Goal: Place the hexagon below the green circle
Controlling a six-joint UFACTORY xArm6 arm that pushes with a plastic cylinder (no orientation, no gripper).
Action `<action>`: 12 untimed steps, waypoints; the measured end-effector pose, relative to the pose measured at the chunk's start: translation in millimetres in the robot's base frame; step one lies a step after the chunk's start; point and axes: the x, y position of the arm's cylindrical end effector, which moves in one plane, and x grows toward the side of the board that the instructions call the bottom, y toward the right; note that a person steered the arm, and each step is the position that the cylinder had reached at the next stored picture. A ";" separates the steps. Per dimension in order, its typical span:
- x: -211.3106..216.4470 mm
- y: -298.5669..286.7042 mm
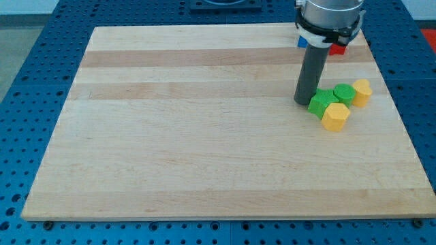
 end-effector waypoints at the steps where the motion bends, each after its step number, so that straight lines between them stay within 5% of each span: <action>1: -4.4 -10.5; 4: 68.9 -15.7; 12: 48.8 41.4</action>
